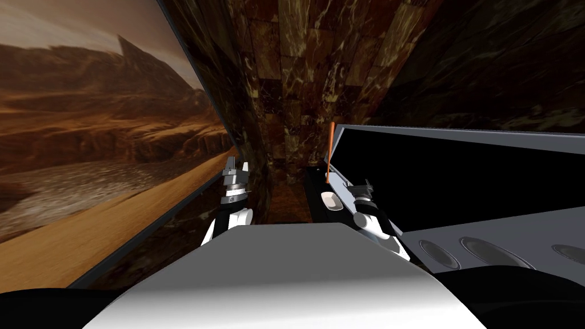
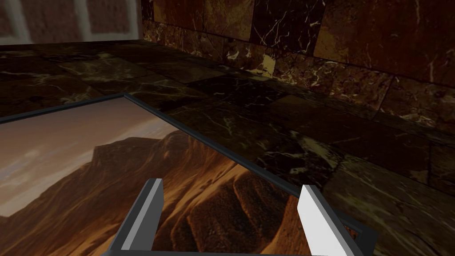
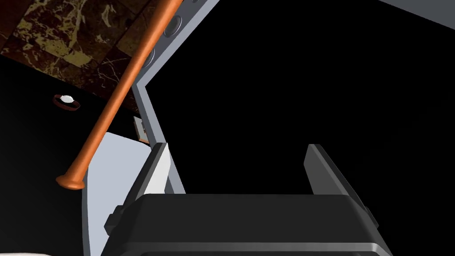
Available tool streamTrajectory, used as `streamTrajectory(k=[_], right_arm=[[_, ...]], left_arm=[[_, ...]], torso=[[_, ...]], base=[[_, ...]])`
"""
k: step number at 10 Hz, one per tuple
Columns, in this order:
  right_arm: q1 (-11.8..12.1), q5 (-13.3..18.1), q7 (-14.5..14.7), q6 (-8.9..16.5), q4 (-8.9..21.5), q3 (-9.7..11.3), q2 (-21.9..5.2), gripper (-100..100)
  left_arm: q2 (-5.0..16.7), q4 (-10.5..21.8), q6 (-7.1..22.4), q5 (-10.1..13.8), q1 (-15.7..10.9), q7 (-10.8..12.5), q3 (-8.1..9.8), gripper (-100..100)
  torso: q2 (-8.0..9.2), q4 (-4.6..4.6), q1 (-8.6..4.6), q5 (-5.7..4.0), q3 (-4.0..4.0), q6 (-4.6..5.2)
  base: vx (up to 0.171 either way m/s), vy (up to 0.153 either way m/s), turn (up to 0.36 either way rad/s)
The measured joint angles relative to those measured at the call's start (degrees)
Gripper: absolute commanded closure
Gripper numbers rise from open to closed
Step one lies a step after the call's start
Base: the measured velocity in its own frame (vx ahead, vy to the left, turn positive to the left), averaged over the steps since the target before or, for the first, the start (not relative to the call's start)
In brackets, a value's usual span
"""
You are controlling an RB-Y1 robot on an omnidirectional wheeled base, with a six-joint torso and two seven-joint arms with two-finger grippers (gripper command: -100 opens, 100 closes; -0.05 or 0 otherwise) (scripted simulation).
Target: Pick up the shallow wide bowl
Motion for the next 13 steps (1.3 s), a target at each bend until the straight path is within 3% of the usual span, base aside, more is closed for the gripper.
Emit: streamTrajectory(k=[13], right_arm=[[-2.43, -20.19, -8.43, 10.05, 12.97, -3.6, -4.07, -100]], left_arm=[[0.0, 0.0, 0.0, 0.0, 0.0, 0.0, 0.0, 0]], torso=[[-0.01, 0.0, -0.02, 0.0, 0.0, 0.01]], base=[[-0.006, -0.002, 0.034]])
